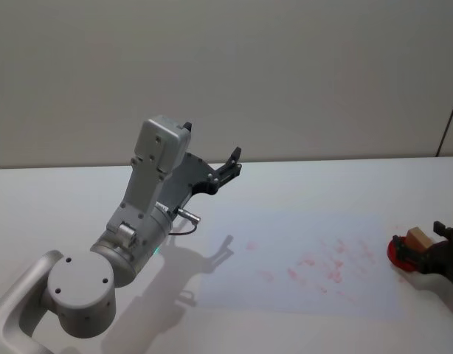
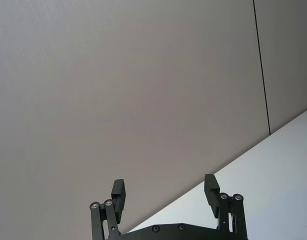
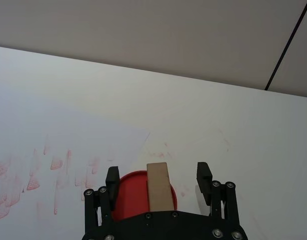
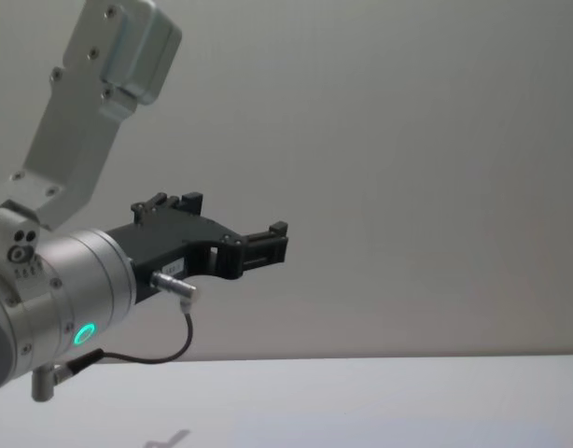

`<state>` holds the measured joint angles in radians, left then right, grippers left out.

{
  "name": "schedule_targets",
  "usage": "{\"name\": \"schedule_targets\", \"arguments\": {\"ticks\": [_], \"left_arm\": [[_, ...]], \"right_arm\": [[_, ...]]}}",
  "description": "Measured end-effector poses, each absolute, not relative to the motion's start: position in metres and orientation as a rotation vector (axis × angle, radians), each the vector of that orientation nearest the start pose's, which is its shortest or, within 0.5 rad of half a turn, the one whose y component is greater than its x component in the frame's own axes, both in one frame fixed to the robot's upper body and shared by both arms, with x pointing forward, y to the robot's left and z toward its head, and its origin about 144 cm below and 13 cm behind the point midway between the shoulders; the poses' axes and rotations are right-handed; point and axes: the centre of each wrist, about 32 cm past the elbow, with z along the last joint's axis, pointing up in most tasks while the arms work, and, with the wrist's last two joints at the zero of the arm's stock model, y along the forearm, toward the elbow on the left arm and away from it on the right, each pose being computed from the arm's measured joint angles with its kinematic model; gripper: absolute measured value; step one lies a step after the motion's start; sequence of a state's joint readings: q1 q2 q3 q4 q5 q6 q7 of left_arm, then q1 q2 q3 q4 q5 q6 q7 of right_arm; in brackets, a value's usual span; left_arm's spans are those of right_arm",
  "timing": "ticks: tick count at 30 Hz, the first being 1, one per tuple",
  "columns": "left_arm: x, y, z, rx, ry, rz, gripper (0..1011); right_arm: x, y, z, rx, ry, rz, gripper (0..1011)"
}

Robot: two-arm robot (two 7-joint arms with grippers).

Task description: Use the one hand to pick up the stamp and affix it onto the A4 paper.

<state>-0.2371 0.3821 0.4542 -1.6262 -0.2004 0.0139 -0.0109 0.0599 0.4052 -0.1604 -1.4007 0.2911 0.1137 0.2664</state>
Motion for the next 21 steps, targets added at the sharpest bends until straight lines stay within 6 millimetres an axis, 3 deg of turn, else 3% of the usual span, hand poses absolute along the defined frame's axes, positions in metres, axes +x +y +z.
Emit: {"name": "schedule_targets", "arguments": {"ticks": [13,21], "left_arm": [[0.4920,0.1984,1.2044,0.061,-0.268,1.124,1001],[0.4920,0.1984,1.2044,0.061,-0.268,1.124,1001]], "right_arm": [[0.4736,-0.3160,1.1113,-0.294,0.147,-1.220,648],[0.4750,-0.3152,1.1107,-0.294,0.149,-1.231,363]]}}
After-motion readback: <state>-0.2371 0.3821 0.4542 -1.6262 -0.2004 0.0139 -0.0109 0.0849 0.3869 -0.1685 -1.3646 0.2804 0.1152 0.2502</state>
